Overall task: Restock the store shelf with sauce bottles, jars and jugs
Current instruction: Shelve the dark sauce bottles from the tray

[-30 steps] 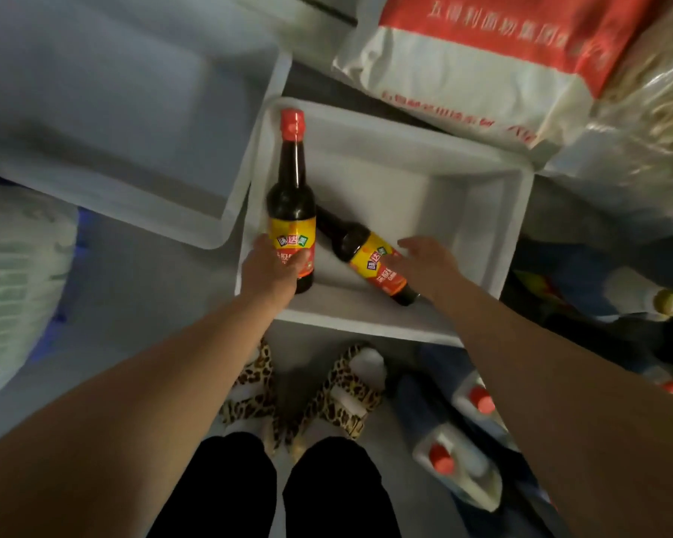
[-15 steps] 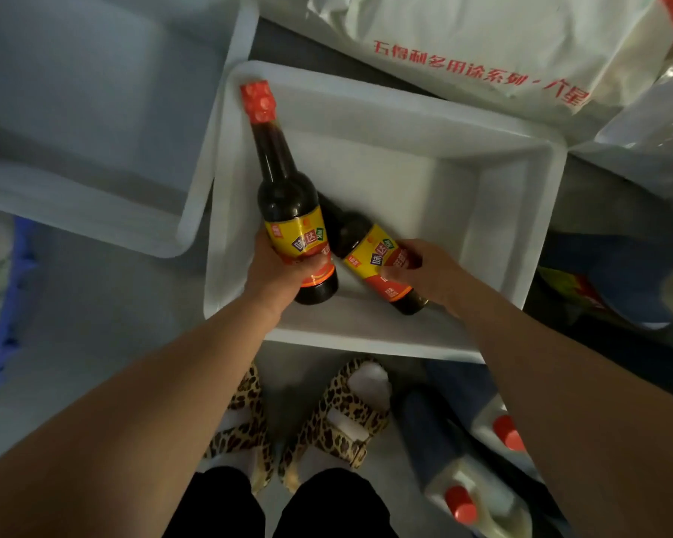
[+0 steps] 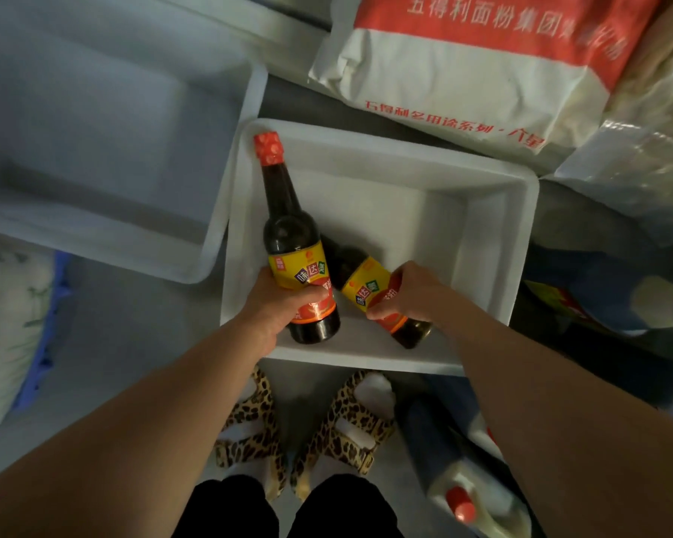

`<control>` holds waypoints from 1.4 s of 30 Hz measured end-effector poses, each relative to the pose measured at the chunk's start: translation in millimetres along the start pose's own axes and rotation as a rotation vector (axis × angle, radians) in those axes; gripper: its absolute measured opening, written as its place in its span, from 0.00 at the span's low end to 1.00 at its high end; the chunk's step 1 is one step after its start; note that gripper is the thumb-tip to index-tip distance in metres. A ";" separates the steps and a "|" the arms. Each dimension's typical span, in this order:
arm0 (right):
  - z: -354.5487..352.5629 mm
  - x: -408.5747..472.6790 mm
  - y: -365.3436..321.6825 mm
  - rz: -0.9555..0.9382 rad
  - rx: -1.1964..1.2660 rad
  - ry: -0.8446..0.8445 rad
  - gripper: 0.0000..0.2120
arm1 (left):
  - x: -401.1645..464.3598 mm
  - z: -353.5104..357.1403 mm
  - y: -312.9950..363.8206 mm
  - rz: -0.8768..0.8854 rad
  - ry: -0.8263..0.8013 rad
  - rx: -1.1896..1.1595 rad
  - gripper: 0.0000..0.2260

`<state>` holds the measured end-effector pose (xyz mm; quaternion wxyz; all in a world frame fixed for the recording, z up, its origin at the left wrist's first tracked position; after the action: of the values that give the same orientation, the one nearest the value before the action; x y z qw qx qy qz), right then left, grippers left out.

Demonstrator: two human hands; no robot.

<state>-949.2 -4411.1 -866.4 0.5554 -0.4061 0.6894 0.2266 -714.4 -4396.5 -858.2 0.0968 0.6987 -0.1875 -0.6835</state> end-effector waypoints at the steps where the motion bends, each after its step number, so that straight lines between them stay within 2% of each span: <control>1: 0.1 -10.2 -2.2 0.008 0.023 -0.030 0.36 | -11.8 -1.4 1.9 -0.021 -0.015 -0.010 0.28; 3: -0.5 -34.5 -4.6 0.027 0.122 -0.066 0.31 | -36.3 -4.5 7.4 -0.068 -0.038 -0.040 0.29; 8: -11.3 -120.1 -2.5 0.101 0.403 -0.059 0.27 | -115.3 -10.3 39.0 -0.153 -0.127 -0.076 0.26; 12: -30.1 -207.2 -10.5 0.096 0.642 -0.027 0.17 | -192.9 -13.9 75.7 -0.185 -0.195 -0.138 0.21; 16: -50.4 -295.6 -22.9 0.106 0.836 -0.004 0.26 | -266.9 -24.9 111.3 -0.192 -0.217 -0.174 0.31; 21: -75.4 -411.3 -50.2 0.025 1.007 0.059 0.26 | -369.6 -40.2 164.3 -0.114 -0.300 -0.121 0.41; 22: -80.4 -431.0 -56.3 -0.004 1.027 0.076 0.28 | -385.0 -44.1 174.4 -0.084 -0.312 -0.109 0.41; 24: -93.7 -478.7 -68.1 -0.076 1.055 0.113 0.39 | -430.7 -51.9 198.9 -0.016 -0.360 -0.083 0.39; 26: -106.1 -527.2 -79.4 -0.168 1.075 0.149 0.46 | -479.5 -56.6 225.4 0.068 -0.383 -0.036 0.34; 29: -127.4 -603.5 -97.7 -0.308 1.113 0.223 0.38 | -544.5 -61.6 267.7 0.221 -0.421 0.017 0.24; 32: -149.3 -669.9 -112.1 -0.487 1.143 0.284 0.24 | -593.8 -59.2 310.0 0.377 -0.486 0.059 0.31; 33: -157.1 -689.3 -114.5 -0.552 1.153 0.313 0.23 | -608.8 -56.5 324.5 0.428 -0.506 0.068 0.34; 38: -200.8 -771.1 -110.7 -0.785 1.180 0.469 0.29 | -688.7 -31.8 395.1 0.654 -0.557 0.137 0.35; 42: -251.2 -822.9 -93.3 -0.969 1.198 0.590 0.25 | -744.9 1.3 447.9 0.846 -0.602 0.158 0.36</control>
<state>-975.8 -4402.2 -1.4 0.5102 -0.3364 0.5593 -0.5601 -770.2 -4510.6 1.7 0.2533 0.3396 -0.5239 -0.7390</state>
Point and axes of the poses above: each hand's wrist, its own x-axis towards the middle knuckle, its own z-axis out of the palm, y = z × x, the point moved 4 cm from there along x, towards the middle knuckle, and after that the axes turned 1 degree about -z, right-handed, at the moved point
